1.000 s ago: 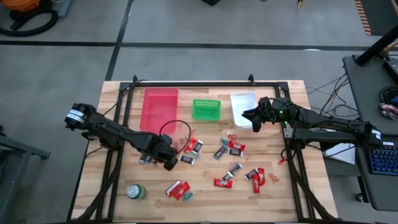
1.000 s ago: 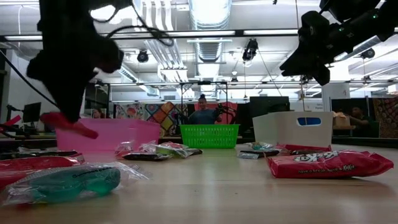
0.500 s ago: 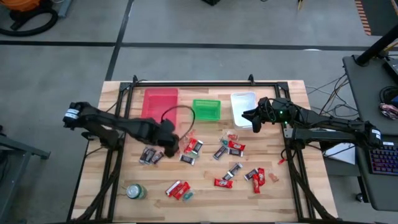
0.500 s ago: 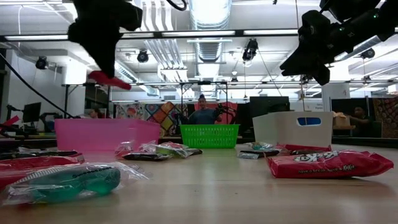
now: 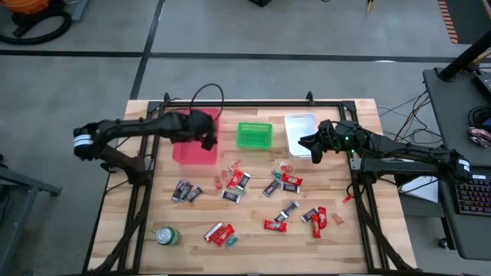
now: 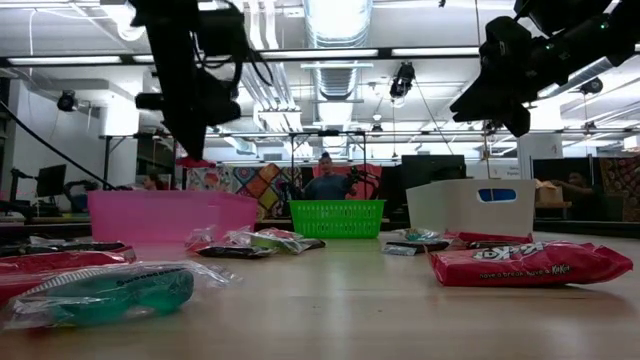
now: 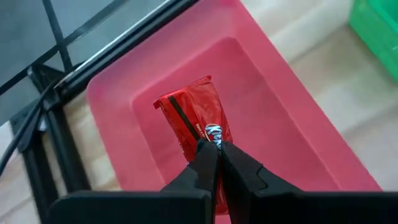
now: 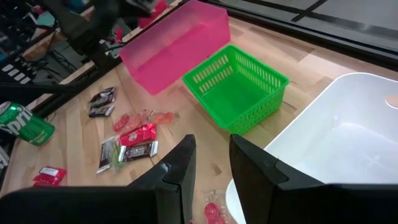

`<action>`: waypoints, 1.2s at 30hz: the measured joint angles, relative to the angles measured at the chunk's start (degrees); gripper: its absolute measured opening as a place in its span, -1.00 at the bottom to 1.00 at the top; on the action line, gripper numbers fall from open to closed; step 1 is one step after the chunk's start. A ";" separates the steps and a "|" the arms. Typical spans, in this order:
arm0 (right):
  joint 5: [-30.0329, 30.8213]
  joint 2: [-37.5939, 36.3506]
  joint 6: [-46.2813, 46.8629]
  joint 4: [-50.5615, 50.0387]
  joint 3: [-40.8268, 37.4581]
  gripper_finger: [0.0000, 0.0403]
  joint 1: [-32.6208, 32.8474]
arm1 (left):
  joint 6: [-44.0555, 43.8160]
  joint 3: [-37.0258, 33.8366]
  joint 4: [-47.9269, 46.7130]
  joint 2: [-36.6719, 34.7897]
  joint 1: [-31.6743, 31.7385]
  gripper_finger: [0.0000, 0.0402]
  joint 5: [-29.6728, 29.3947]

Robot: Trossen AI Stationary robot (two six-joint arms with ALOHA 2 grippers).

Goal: Sort candy
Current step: Put the red chocolate bar into the pink bin, then put the brown chocolate bar into the white bin

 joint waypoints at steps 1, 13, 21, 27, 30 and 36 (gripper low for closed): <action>0.00 0.00 0.03 0.00 0.00 -0.55 0.00 | 1.31 -0.81 1.95 0.17 1.18 -1.00 0.39; -2.80 -0.02 0.61 0.00 0.00 -0.55 0.00 | 5.11 -3.32 5.85 2.37 6.70 -0.72 0.89; -2.83 0.01 2.09 0.04 0.00 -0.55 0.70 | 5.73 -2.15 6.79 2.29 5.39 -0.40 2.17; -2.97 0.02 5.13 0.08 0.00 -0.55 5.04 | 5.95 -0.64 8.08 1.74 -2.03 -0.39 2.90; -2.90 0.42 7.04 0.13 0.00 -0.55 7.82 | 6.19 -0.59 10.05 1.42 -7.60 -0.42 2.92; -2.80 2.62 11.78 0.07 -0.01 -0.55 13.19 | 8.55 -0.59 14.91 1.31 -19.50 -0.50 4.90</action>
